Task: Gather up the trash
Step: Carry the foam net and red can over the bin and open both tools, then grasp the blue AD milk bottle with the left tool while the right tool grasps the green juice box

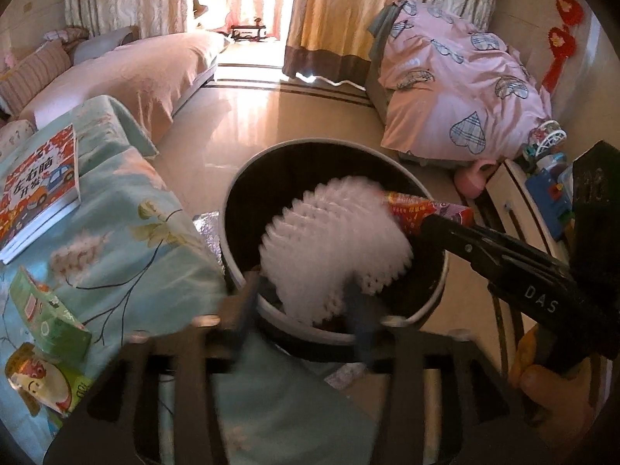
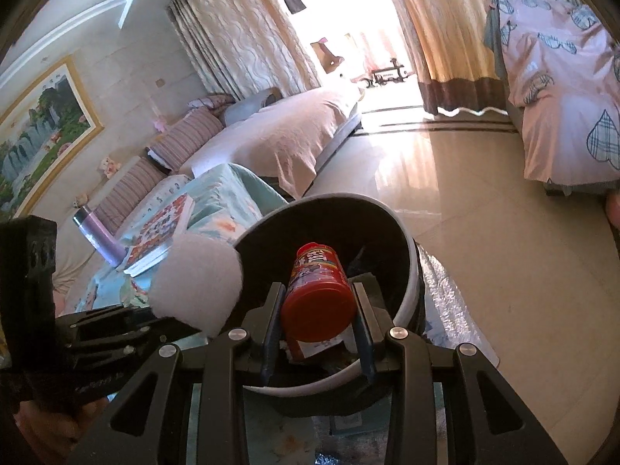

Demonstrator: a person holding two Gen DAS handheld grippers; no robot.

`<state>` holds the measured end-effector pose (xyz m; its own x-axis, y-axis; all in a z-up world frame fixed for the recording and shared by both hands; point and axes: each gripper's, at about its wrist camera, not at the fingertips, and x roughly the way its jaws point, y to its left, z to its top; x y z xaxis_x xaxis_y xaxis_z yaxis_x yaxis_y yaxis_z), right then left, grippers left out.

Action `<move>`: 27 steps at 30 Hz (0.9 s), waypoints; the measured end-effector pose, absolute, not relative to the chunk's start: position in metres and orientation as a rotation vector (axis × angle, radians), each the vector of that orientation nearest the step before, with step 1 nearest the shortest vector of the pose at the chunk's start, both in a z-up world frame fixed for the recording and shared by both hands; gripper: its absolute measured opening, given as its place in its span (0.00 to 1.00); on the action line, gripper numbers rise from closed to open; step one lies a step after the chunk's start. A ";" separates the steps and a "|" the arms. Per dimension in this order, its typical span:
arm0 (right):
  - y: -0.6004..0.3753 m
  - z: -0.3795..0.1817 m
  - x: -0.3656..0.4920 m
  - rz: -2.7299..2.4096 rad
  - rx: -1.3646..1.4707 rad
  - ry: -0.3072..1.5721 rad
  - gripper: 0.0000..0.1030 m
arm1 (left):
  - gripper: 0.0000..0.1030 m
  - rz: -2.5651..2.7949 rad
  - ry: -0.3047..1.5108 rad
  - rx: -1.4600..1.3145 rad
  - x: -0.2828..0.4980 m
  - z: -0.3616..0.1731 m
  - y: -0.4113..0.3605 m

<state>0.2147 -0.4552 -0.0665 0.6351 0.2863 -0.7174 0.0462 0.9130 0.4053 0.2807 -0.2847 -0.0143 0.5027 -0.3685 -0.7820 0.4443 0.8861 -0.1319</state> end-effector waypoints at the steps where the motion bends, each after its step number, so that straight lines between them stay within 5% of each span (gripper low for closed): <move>1: -0.456 -0.068 0.216 0.141 0.413 0.885 0.36 | 0.58 -0.490 0.912 0.086 0.279 -0.013 -0.283; 10: -0.456 -0.064 0.207 0.146 0.436 0.873 0.56 | 0.64 -0.479 0.901 0.051 0.260 -0.012 -0.263; 15: -0.446 -0.050 0.195 0.159 0.437 0.836 0.81 | 0.67 -0.457 0.885 0.018 0.238 -0.013 -0.237; 27: -0.392 -0.047 0.168 0.245 0.460 0.864 0.94 | 0.67 -0.335 0.886 -0.070 0.188 -0.026 -0.145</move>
<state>0.1680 -0.3918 -0.0472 0.6299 0.3883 -0.6727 -0.0233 0.8751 0.4833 0.1877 -0.1452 -0.0261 0.5843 -0.3160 -0.7475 0.2585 0.9456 -0.1976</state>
